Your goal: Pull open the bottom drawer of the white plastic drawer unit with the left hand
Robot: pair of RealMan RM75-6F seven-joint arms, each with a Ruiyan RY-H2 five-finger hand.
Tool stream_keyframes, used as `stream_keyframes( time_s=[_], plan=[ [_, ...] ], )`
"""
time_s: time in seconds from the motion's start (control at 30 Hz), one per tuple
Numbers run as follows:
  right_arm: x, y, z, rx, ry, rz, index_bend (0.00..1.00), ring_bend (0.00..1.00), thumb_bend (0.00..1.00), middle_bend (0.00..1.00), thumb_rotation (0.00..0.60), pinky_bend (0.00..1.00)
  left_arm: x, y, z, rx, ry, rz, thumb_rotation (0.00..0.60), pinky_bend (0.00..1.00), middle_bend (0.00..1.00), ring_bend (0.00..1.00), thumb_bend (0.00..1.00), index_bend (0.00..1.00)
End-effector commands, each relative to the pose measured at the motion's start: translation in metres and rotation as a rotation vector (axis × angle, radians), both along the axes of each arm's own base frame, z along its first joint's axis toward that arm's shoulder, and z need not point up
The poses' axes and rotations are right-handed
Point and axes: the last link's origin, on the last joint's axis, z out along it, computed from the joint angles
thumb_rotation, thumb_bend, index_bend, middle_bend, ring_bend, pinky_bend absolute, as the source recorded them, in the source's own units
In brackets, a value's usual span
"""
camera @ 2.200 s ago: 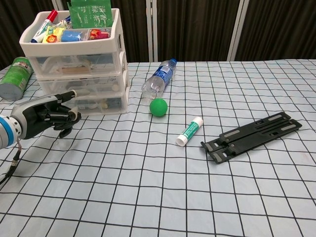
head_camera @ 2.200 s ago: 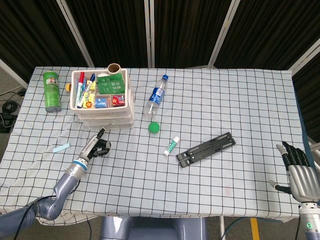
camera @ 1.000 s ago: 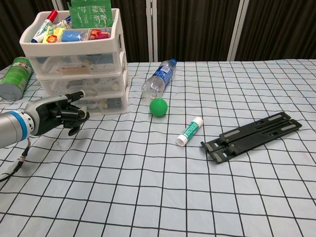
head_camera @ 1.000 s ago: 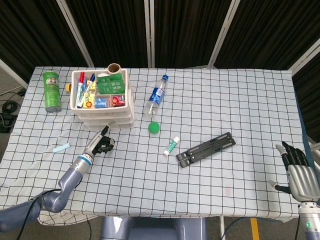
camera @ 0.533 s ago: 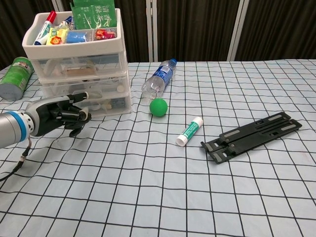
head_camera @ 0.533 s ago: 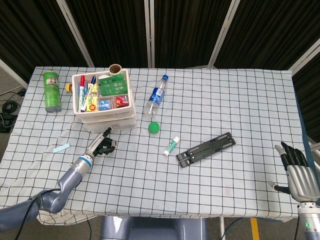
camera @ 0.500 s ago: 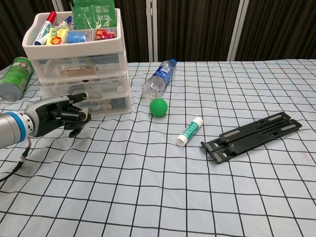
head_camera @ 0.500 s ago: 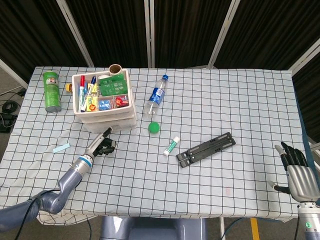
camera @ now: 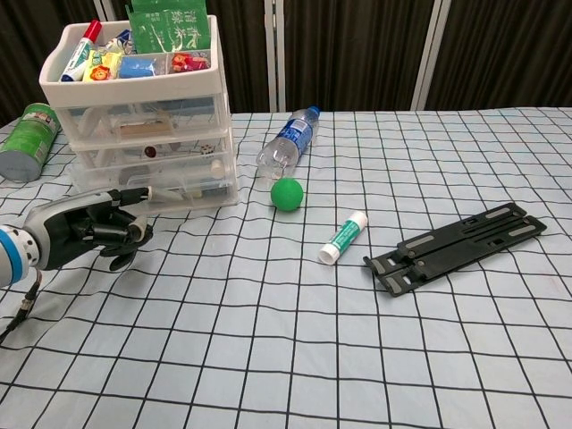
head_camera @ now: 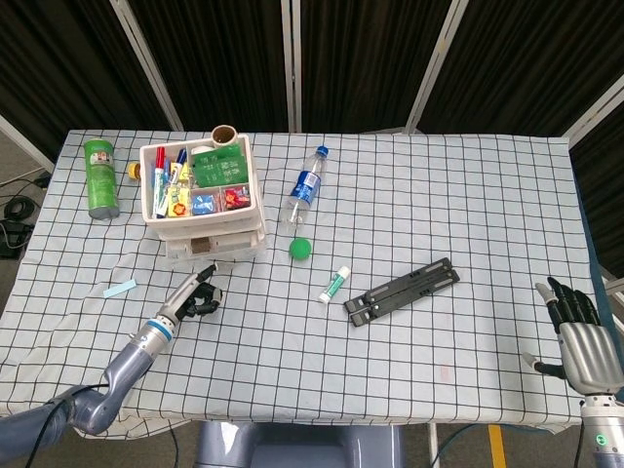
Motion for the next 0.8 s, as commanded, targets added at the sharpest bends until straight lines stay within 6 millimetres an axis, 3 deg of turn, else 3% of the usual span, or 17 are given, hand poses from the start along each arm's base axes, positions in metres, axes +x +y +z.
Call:
stream_keyframes(
  time_s=[0.03, 0.3, 0.43, 0.53, 0.8],
  plan=[
    [0.001, 0.0, 0.0, 0.001, 0.001, 0.003, 0.0, 0.0, 0.02, 0.0, 0.6, 0.0, -0.008, -0.01, 0.004, 0.008, 0.011, -0.003, 0.6, 0.75, 0.82, 0.88, 0.78, 0.17],
    [0.003, 0.002, -0.001, 0.001, 0.001, 0.009, 0.0, 0.0, 0.02, 0.0, 0.6, 0.0, -0.027, -0.032, 0.027, 0.137, 0.222, -0.143, 0.6, 0.75, 0.82, 0.88, 0.78, 0.16],
    [0.004, 0.003, -0.001, 0.0, 0.0, 0.013, 0.0, 0.0, 0.02, 0.0, 0.6, 0.0, -0.026, -0.04, 0.046, 0.25, 0.391, -0.236, 0.6, 0.73, 0.78, 0.85, 0.78, 0.08],
    [0.005, 0.004, 0.0, -0.001, -0.001, 0.015, 0.0, 0.0, 0.02, 0.0, 0.6, 0.0, -0.019, -0.048, 0.063, 0.34, 0.547, -0.319, 0.6, 0.72, 0.75, 0.83, 0.77, 0.01],
    [0.005, 0.005, 0.003, -0.009, -0.011, 0.016, 0.0, 0.0, 0.02, 0.0, 0.6, 0.0, 0.009, -0.06, 0.093, 0.452, 0.73, -0.364, 0.6, 0.73, 0.79, 0.82, 0.75, 0.0]
  ],
)
